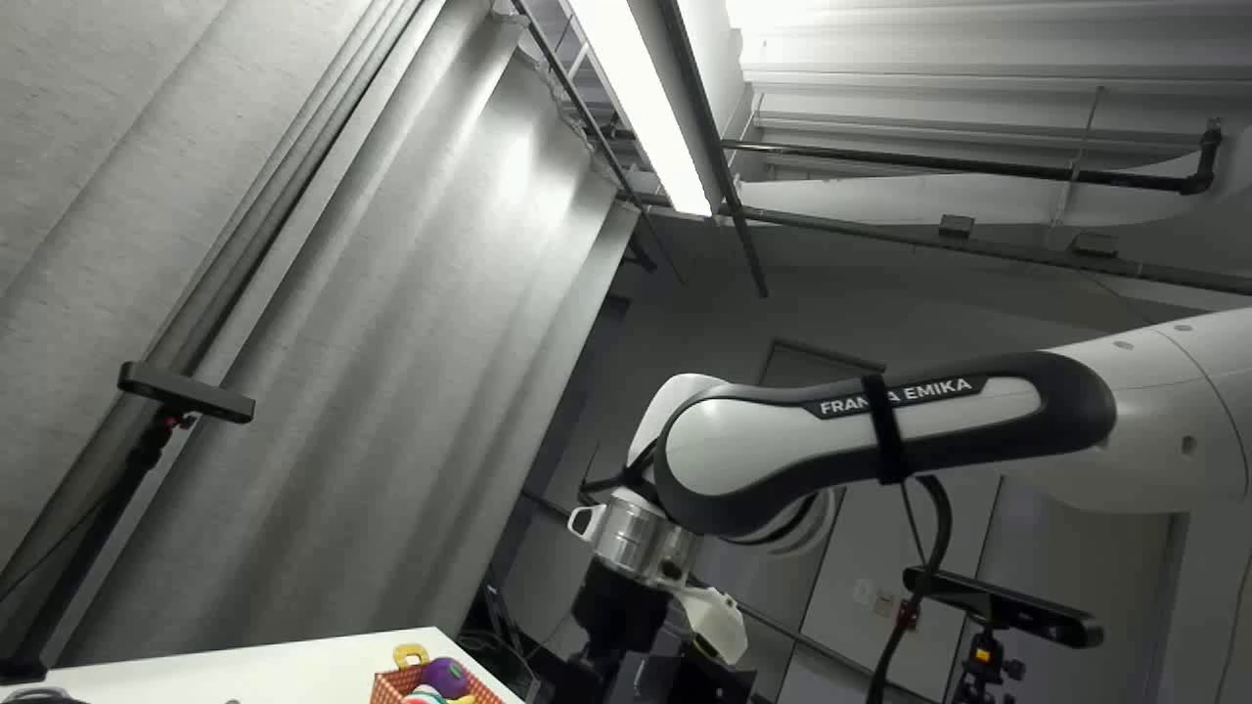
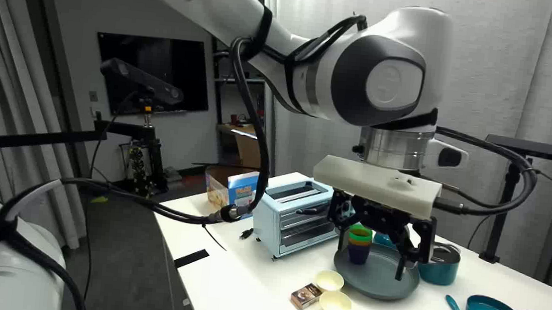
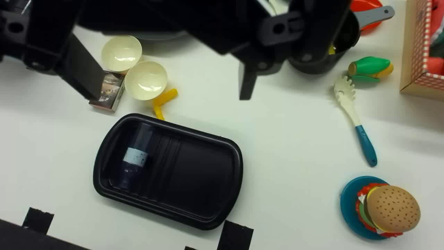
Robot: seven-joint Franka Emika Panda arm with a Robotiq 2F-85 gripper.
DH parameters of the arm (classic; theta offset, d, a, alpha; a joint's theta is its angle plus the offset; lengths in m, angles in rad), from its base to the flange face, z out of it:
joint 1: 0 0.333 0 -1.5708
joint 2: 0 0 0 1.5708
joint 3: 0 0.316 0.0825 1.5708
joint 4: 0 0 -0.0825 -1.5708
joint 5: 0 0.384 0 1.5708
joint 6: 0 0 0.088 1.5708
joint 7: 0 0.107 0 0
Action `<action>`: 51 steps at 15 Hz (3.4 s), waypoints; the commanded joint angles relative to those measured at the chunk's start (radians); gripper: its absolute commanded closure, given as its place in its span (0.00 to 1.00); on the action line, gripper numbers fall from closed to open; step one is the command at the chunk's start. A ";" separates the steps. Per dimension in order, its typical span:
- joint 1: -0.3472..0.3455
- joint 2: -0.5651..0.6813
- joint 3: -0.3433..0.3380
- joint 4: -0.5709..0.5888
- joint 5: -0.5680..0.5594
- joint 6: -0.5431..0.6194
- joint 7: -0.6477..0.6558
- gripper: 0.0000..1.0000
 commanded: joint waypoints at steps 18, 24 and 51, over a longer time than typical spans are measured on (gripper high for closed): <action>-0.016 0.002 0.015 0.001 0.005 -0.002 -0.004 0.00; -0.016 0.002 0.015 0.001 0.005 -0.002 -0.004 0.00; -0.025 0.291 0.025 0.154 0.068 0.066 -0.204 0.00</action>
